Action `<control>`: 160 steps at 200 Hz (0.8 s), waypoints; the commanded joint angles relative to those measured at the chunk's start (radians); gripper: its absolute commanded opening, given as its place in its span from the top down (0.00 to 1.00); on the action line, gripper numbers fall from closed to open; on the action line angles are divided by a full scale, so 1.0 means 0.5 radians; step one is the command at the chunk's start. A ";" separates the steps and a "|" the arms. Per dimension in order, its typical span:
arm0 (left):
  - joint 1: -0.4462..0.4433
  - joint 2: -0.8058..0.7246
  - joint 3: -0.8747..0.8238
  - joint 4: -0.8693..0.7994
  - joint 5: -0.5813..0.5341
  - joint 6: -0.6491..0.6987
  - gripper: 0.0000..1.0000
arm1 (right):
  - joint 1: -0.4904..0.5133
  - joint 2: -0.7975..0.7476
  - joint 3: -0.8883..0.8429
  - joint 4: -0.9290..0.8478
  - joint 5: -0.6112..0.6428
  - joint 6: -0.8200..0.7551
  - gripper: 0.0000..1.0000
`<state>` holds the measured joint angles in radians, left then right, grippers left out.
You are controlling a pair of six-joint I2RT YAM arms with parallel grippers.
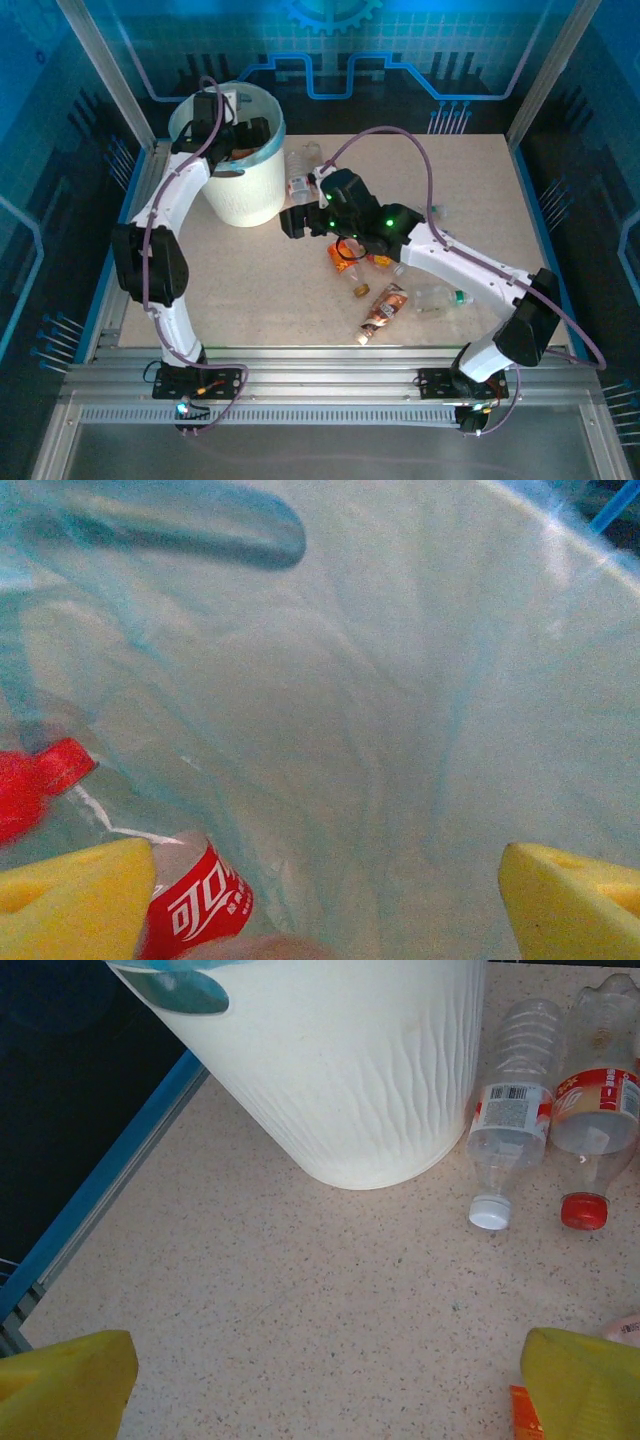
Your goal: Put the plastic bottles in the bin
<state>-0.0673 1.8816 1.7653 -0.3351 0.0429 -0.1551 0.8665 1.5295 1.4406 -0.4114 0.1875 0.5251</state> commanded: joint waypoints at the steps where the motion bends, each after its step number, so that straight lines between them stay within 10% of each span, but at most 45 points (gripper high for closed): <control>1: 0.018 -0.144 0.108 -0.004 0.072 -0.004 0.10 | -0.020 -0.071 -0.003 -0.034 0.035 0.050 0.00; 160: -0.041 -0.851 -0.024 0.024 0.147 -0.149 0.09 | -0.213 -0.441 -0.403 -0.271 0.194 -0.242 0.11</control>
<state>-0.0689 1.5757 1.8053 -0.3428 0.0845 -0.2111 0.8082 1.3594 1.3048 -0.4908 0.2584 0.4519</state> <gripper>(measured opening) 0.911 0.902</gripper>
